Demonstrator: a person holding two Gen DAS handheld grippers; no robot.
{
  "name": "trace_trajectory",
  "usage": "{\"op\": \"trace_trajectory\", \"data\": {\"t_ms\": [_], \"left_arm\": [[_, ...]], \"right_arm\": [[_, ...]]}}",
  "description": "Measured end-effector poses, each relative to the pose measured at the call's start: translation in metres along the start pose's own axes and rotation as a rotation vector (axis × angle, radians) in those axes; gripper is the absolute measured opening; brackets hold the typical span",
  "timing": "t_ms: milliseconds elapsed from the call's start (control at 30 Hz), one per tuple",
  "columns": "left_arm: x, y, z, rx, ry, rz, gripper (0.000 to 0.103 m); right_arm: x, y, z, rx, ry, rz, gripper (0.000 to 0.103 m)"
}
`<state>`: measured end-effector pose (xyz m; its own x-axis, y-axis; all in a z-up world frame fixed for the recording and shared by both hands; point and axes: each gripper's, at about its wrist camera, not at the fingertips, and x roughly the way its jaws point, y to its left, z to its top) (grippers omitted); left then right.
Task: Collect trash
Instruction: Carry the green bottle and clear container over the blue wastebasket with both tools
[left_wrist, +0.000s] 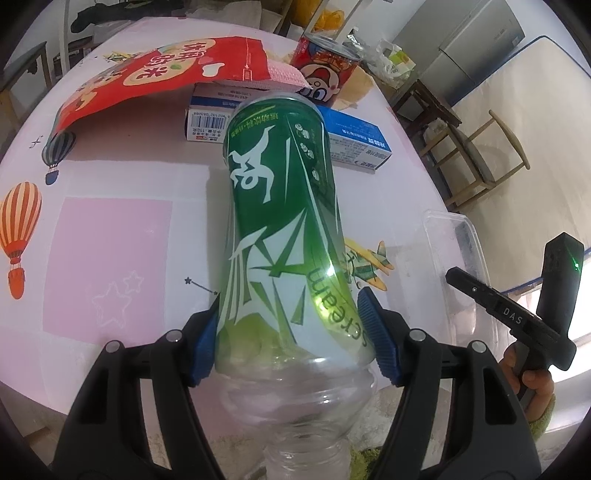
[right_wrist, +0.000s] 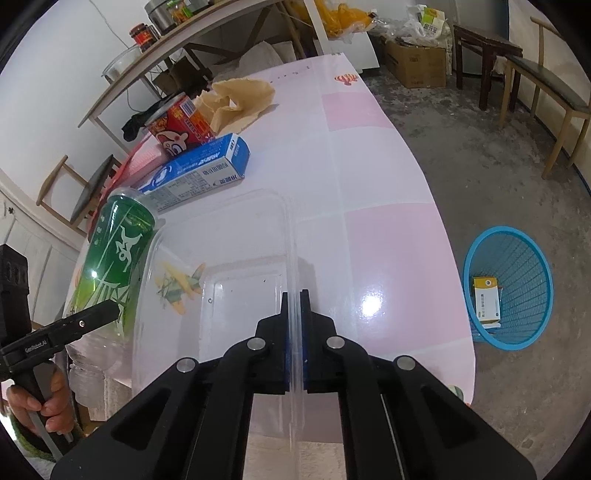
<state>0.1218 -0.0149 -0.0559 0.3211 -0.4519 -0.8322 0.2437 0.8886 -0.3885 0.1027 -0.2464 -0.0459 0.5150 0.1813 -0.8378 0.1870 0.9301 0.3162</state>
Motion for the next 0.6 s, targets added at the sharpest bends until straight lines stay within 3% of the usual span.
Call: {"op": "trace_trajectory", "data": {"t_ms": [600], "left_arm": [[-0.05,-0.018,-0.014,0.028,-0.078,-0.091,0.065]], "right_arm": [[-0.036,-0.028,0.005,0.073,-0.1,0.086,0.004]]}}
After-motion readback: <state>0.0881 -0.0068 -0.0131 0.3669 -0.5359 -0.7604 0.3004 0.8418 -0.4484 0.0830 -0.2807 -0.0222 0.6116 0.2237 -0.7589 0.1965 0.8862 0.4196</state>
